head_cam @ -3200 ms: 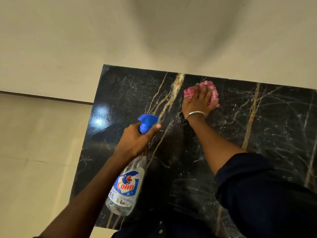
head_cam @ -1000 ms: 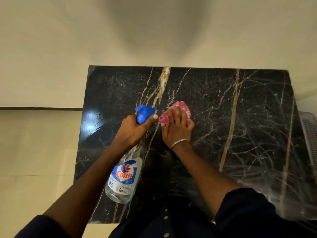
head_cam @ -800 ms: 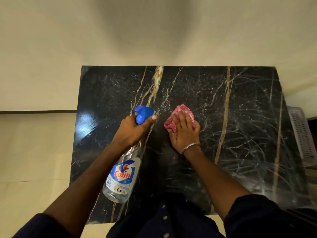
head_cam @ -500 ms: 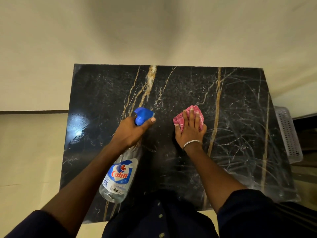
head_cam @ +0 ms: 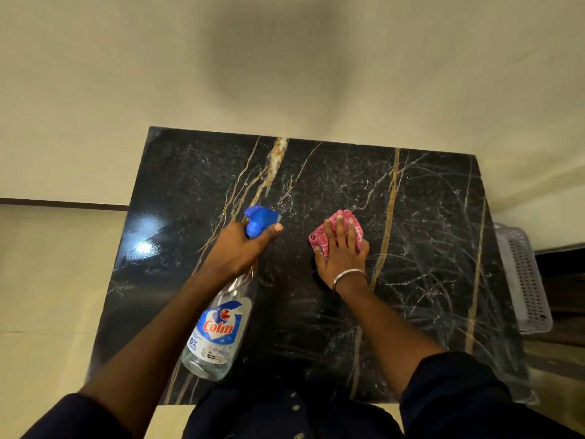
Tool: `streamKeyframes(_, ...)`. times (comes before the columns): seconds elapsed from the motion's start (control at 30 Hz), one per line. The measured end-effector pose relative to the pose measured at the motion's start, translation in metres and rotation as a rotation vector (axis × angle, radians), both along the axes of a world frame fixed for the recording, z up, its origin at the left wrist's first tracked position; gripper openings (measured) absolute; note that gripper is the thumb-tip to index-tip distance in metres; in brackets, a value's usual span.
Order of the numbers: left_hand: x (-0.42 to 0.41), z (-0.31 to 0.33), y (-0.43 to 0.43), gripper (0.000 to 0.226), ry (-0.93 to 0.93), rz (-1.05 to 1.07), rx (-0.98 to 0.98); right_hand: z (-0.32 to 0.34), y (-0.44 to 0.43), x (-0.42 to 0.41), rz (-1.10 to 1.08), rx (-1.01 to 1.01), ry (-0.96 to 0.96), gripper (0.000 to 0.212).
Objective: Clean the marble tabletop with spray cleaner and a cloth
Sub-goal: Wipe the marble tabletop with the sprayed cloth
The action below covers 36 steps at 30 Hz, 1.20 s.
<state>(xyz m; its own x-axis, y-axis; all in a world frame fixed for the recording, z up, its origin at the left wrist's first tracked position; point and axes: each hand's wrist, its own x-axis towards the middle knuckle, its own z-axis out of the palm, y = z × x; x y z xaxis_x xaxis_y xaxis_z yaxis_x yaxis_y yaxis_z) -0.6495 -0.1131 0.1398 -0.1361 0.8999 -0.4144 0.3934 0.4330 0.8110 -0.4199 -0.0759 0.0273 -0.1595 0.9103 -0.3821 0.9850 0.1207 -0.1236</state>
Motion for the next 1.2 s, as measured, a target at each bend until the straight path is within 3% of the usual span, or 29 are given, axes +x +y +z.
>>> streamKeyframes(0.23, 0.018, 0.005, -0.014, 0.037, 0.075, 0.033, -0.032, -0.007, 0.010, 0.065, 0.154, 0.064, -0.002, 0.072)
streamKeyframes(0.37, 0.027, 0.012, -0.023, 0.034, 0.058, 0.086, -0.021, -0.006, 0.022, 0.088, -0.118, 0.041, -0.015, 0.071)
streamKeyframes(0.53, 0.028, 0.021, -0.033, 0.042, 0.064, 0.176, -0.001, 0.001, 0.023, 0.019, -0.361, -0.055, 0.006, 0.074)
streamKeyframes(0.7, 0.025, 0.024, -0.038, 0.044, 0.106, 0.187, -0.021, 0.001, -0.005, -0.035, 0.174, -0.034, 0.058, 0.072)
streamKeyframes(0.77, 0.022, 0.023, -0.037, 0.045, 0.091, 0.182, -0.022, 0.002, -0.004, -0.019, 0.366, 0.002, 0.082, 0.069)
streamKeyframes(0.83, 0.021, 0.023, -0.034, 0.041, 0.087, 0.168, -0.031, -0.003, 0.005, 0.017, 0.426, 0.054, 0.121, 0.064)
streamKeyframes(0.93, 0.023, 0.021, -0.029, 0.036, 0.080, 0.139, -0.027, -0.007, 0.016, 0.072, 0.148, 0.091, 0.063, 0.064)
streamKeyframes(1.03, 0.024, 0.019, -0.023, 0.034, 0.060, 0.124, -0.023, -0.007, 0.020, 0.077, -0.103, 0.083, 0.015, 0.063)
streamKeyframes(1.13, 0.023, 0.017, -0.019, 0.036, 0.043, 0.104, -0.021, -0.006, 0.017, 0.035, -0.208, 0.029, 0.003, 0.067)
streamKeyframes(1.2, 0.022, 0.018, -0.018, 0.037, 0.058, 0.120, -0.004, -0.004, 0.007, -0.003, -0.111, -0.006, 0.033, 0.069)
